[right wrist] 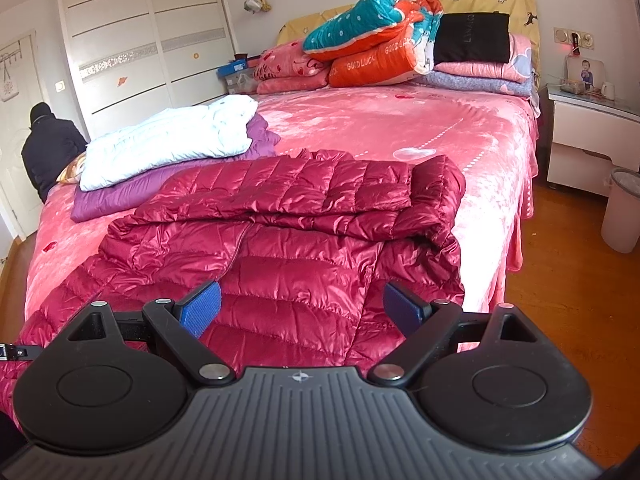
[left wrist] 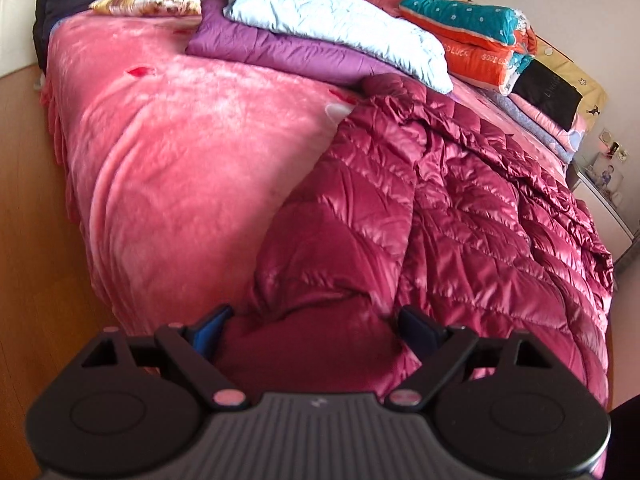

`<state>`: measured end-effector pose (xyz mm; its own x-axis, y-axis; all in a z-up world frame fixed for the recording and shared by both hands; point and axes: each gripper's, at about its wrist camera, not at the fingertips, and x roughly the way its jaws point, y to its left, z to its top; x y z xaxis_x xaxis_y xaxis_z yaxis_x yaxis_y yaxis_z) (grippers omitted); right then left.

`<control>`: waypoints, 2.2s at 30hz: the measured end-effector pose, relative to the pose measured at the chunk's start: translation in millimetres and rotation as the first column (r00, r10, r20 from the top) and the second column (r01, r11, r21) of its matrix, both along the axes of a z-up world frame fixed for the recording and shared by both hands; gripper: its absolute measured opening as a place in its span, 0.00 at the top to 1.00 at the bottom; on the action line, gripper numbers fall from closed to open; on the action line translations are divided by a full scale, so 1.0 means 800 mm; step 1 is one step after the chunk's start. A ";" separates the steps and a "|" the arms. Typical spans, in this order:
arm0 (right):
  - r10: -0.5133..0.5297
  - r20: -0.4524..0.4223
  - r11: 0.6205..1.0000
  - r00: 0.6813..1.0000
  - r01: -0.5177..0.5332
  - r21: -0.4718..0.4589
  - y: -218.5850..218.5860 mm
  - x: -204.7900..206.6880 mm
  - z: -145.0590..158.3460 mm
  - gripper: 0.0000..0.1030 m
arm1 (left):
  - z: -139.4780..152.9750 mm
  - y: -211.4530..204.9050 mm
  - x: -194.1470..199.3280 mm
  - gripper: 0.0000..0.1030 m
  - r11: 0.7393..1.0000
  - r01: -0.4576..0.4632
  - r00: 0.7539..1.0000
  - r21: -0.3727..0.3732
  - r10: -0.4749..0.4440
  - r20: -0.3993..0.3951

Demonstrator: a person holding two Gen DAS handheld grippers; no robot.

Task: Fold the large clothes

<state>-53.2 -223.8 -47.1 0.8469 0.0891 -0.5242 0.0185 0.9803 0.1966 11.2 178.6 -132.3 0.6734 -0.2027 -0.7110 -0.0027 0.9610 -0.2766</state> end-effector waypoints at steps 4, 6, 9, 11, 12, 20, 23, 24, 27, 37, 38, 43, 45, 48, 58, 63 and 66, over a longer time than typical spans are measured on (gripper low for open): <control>0.012 -0.012 1.000 1.000 -0.012 -0.007 0.004 0.002 -0.002 0.00 | 0.002 -0.010 -0.004 0.21 0.999 0.009 1.000 0.041 -0.009 0.005; 0.017 -0.018 1.000 1.000 -0.017 -0.010 0.005 0.002 -0.002 0.00 | 0.003 -0.012 -0.007 0.26 0.998 0.008 1.000 0.055 -0.009 0.010; 0.021 -0.024 1.000 0.999 -0.021 -0.010 0.005 0.002 -0.003 0.00 | 0.006 -0.020 -0.009 0.36 0.996 0.012 1.000 0.092 -0.013 0.018; 0.021 -0.029 1.000 0.999 -0.021 -0.007 0.004 0.002 -0.004 0.00 | 0.009 -0.028 -0.011 0.47 0.993 0.022 0.999 0.117 -0.025 0.026; 0.019 -0.032 1.000 0.999 -0.020 -0.005 0.004 0.002 -0.004 0.00 | 0.011 -0.032 -0.012 0.50 0.991 0.025 0.999 0.131 -0.029 0.029; 0.022 -0.049 1.000 0.999 -0.022 -0.002 0.003 0.002 -0.006 0.00 | 0.021 -0.053 -0.014 0.77 0.983 0.046 0.998 0.176 -0.053 0.037; 0.025 -0.051 1.000 0.998 -0.026 -0.004 0.003 0.001 -0.006 0.00 | 0.024 -0.057 -0.015 0.81 0.984 0.045 0.998 0.174 -0.052 0.040; 0.026 -0.052 1.000 0.998 -0.026 -0.004 0.004 0.001 -0.006 0.00 | 0.025 -0.057 -0.016 0.81 0.984 0.044 0.998 0.171 -0.052 0.041; 0.029 -0.055 1.000 0.998 -0.029 -0.001 0.002 0.002 -0.006 0.00 | 0.030 -0.058 -0.017 0.83 0.986 0.042 0.998 0.160 -0.051 0.049; 0.034 -0.067 0.999 0.997 -0.034 0.002 0.001 0.004 -0.008 0.00 | 0.043 -0.062 -0.017 0.85 0.990 0.039 0.996 0.136 -0.049 0.068; 0.034 -0.068 0.999 0.997 -0.034 0.002 0.001 0.004 -0.008 0.00 | 0.044 -0.062 -0.018 0.85 0.990 0.040 0.996 0.135 -0.050 0.072; 0.030 -0.065 1.000 0.997 -0.030 0.009 0.000 0.002 -0.007 0.00 | 0.055 -0.065 -0.020 0.86 0.991 0.043 0.995 0.128 -0.055 0.087; 0.030 -0.062 0.999 0.998 -0.029 0.015 -0.004 0.000 -0.007 0.00 | 0.062 -0.066 -0.020 0.86 0.992 0.041 0.994 0.118 -0.053 0.097; 0.025 -0.060 0.999 0.998 -0.024 0.022 -0.007 -0.001 -0.006 0.00 | 0.075 -0.068 -0.018 0.86 0.994 0.038 0.992 0.103 -0.050 0.115; -0.007 -0.046 0.999 0.999 0.010 0.046 -0.027 -0.016 -0.004 0.00 | 0.106 -0.088 0.005 0.86 0.998 0.054 0.985 0.014 -0.056 0.162; -0.017 -0.039 0.997 0.999 0.020 0.079 -0.036 -0.018 -0.003 0.00 | 0.114 -0.100 0.024 0.86 0.998 0.055 0.983 -0.030 -0.049 0.179; -0.012 -0.041 0.997 0.999 0.015 0.072 -0.035 -0.017 -0.003 0.00 | 0.118 -0.104 0.037 0.86 0.996 0.051 0.981 -0.072 -0.036 0.191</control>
